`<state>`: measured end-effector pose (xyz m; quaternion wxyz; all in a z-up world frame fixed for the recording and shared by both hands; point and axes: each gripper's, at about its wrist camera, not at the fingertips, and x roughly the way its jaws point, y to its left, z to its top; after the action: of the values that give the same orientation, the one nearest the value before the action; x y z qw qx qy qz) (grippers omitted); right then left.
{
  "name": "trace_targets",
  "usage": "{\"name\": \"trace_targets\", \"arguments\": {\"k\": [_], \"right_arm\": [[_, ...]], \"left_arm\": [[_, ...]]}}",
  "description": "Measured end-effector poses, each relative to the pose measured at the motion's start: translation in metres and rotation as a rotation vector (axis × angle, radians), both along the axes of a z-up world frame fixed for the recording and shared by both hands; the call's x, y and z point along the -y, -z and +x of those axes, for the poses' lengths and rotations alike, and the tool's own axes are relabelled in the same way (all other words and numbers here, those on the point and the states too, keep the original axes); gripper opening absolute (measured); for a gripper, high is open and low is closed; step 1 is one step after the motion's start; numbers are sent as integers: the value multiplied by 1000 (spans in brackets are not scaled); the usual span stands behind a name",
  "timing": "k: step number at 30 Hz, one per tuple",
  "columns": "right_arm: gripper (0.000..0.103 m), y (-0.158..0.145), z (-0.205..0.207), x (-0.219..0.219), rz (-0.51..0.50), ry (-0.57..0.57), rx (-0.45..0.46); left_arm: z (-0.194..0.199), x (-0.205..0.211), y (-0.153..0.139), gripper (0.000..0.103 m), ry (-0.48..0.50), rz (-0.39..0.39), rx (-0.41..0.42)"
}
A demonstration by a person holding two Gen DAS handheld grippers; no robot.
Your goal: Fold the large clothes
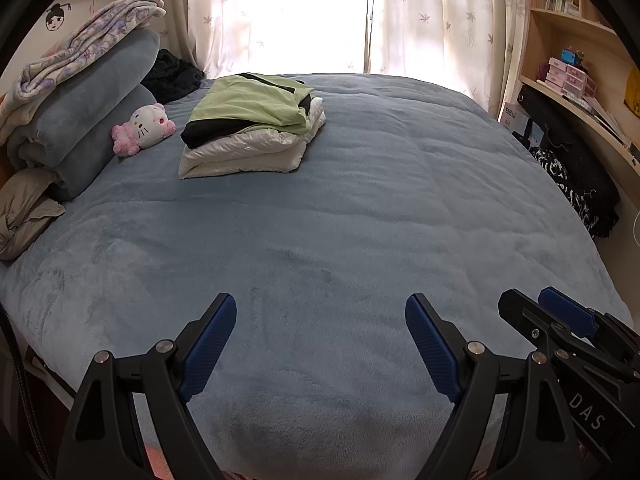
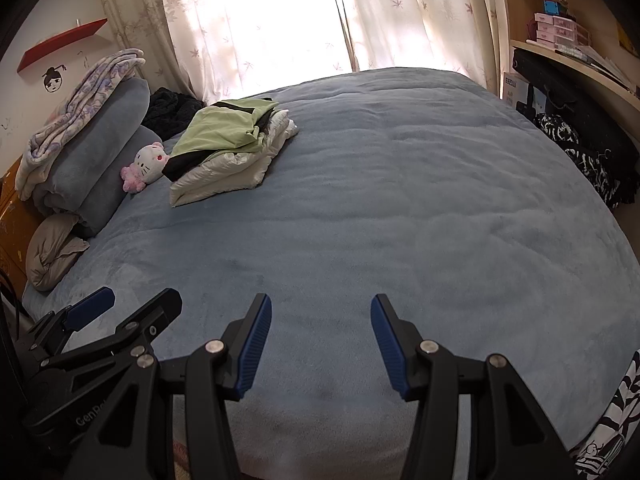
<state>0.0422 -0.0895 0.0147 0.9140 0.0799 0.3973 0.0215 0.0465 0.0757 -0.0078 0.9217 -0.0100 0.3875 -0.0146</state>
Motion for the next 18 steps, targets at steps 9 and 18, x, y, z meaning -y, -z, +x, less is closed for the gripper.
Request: {"name": "trace_targets", "arguments": {"k": [9, 18], "right_arm": [[52, 0, 0, 0, 2, -1, -2], [52, 0, 0, 0, 1, 0, -4]], "left_arm": [[0, 0, 1, 82, 6, -1, -2], [2, -5, 2, 81, 14, -4, -14]]}}
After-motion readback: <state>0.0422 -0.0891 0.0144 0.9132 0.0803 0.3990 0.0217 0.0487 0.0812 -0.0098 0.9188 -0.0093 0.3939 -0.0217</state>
